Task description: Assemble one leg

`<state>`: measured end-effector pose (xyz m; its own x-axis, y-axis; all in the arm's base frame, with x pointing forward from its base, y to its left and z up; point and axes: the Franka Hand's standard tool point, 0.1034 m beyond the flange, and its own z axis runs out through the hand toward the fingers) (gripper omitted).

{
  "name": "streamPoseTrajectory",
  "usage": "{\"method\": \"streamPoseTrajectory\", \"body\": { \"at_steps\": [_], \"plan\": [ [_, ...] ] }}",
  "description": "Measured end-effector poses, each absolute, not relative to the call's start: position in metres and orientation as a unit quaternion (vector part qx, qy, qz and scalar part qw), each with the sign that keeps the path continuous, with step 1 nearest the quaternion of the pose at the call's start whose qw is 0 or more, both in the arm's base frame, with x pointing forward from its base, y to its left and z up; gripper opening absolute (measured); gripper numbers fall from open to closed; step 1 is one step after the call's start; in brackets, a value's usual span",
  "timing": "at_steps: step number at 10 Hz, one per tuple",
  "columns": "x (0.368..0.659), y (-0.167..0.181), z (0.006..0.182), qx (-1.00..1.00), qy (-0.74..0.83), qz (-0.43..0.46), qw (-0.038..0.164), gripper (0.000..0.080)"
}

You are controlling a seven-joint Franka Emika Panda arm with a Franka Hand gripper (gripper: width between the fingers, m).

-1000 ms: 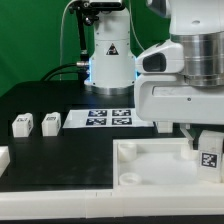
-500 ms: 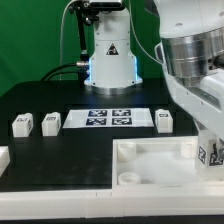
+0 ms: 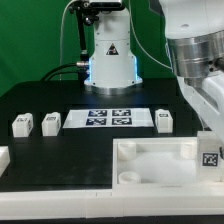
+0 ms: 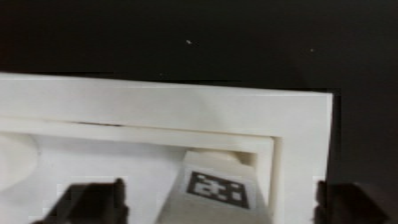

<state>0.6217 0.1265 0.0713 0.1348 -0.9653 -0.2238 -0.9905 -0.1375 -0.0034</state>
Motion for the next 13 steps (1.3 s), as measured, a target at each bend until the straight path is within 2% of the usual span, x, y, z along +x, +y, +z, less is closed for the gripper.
{"method": "streamPoseTrajectory", "body": {
  "at_steps": [1,3,6,7,8,9,10,12,13],
  "plan": [
    [0.614,0.124,0.066,-0.778,0.618,0.083,0.074,0.0623],
    [0.611,0.118,0.067,-0.872,0.477,0.075,0.075,0.0644],
    [0.611,0.118,0.066,-0.925,0.365,0.065,0.083,0.0649],
    [0.611,0.117,0.066,-0.95,0.295,0.057,0.081,0.0649],
    [0.611,0.116,0.066,-0.977,0.199,0.041,0.059,0.0649],
    [0.614,0.118,0.069,-0.991,0.117,0.028,0.049,0.0649],
    [0.62,0.118,0.071,-0.998,0.034,0.007,0.052,0.0649],
    [0.621,0.119,0.07,-0.997,0.052,0.003,0.053,0.0649],
    [0.621,0.118,0.07,-0.997,0.048,0.003,0.053,0.056]
  ]
}}
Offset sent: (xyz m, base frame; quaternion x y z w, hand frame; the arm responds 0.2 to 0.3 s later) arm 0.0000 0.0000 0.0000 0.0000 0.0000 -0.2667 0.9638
